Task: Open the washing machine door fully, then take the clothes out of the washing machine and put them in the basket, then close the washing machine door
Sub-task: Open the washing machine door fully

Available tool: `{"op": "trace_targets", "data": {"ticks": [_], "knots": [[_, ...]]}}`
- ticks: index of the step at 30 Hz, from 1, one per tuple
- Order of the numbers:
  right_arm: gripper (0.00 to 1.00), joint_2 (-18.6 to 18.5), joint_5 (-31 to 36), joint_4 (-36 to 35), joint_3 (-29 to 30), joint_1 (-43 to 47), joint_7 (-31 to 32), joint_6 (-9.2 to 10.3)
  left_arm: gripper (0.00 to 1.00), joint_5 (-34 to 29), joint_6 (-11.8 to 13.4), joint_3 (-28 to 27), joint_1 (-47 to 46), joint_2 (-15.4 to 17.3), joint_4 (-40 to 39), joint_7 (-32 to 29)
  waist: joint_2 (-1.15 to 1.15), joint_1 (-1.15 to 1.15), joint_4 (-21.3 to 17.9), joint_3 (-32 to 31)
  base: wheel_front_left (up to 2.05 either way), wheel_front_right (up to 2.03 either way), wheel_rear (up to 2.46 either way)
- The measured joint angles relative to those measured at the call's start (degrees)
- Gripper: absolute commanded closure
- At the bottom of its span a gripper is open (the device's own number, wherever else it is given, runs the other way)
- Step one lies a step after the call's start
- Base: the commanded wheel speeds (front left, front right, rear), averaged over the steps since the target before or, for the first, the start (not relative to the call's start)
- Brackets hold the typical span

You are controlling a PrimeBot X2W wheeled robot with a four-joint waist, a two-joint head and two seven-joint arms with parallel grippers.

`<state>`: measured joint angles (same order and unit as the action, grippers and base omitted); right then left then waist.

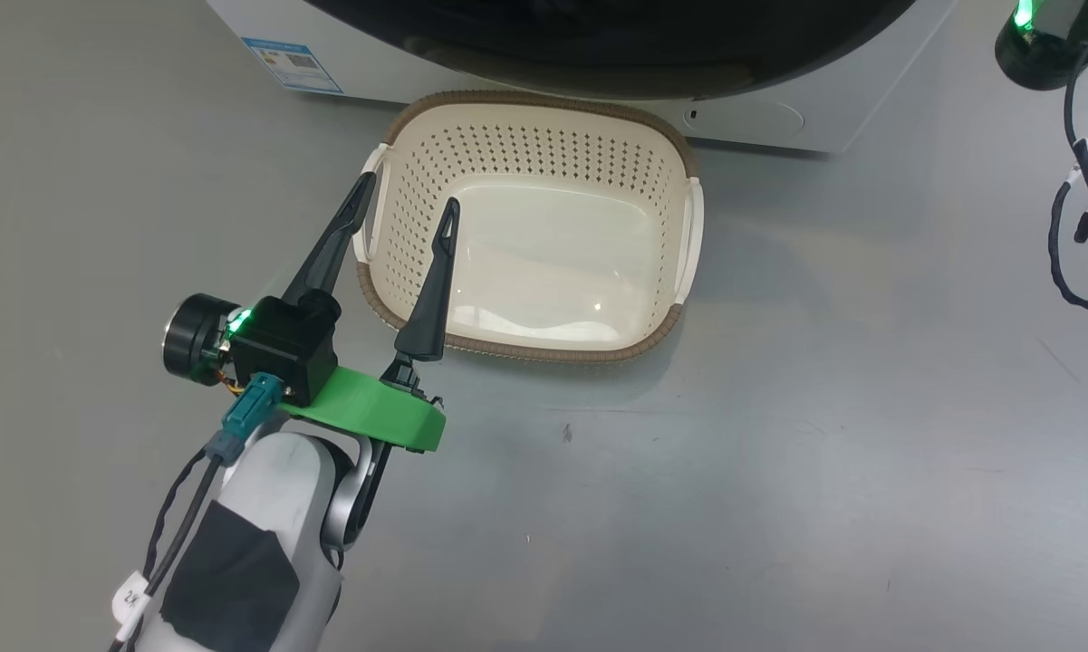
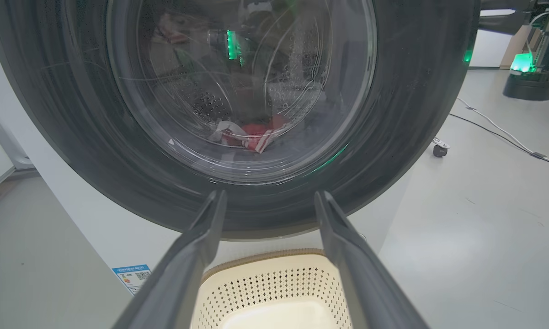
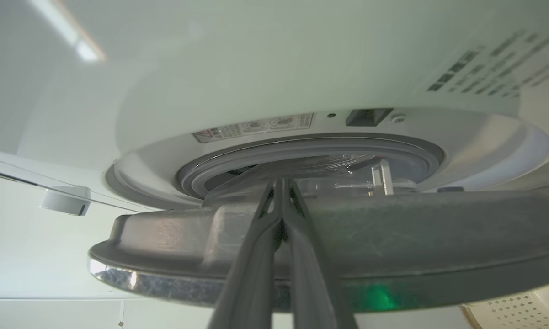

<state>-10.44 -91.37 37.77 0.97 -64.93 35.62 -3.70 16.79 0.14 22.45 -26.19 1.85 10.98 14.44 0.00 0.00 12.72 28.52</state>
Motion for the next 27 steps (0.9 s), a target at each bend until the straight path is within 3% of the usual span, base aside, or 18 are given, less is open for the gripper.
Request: {"op": "trace_targets", "data": {"ticks": [13, 27], "knots": [[1.00, 1.6, -2.9, 0.7, -1.0, 5.5, 6.5, -2.24, 0.00, 0.0, 0.0, 0.2, 0.3, 0.0, 1.5, 0.0, 0.00, 0.00, -0.7, -3.6, 0.00, 0.00, 0.00], [1.00, 4.8, -4.6, -0.6, -4.4, 13.2, 12.7, -2.79, 0.00, 0.0, 0.0, 0.2, 2.9, 0.0, 3.1, 0.0, 0.00, 0.00, -1.5, -7.9, 0.00, 0.00, 0.00]]}}
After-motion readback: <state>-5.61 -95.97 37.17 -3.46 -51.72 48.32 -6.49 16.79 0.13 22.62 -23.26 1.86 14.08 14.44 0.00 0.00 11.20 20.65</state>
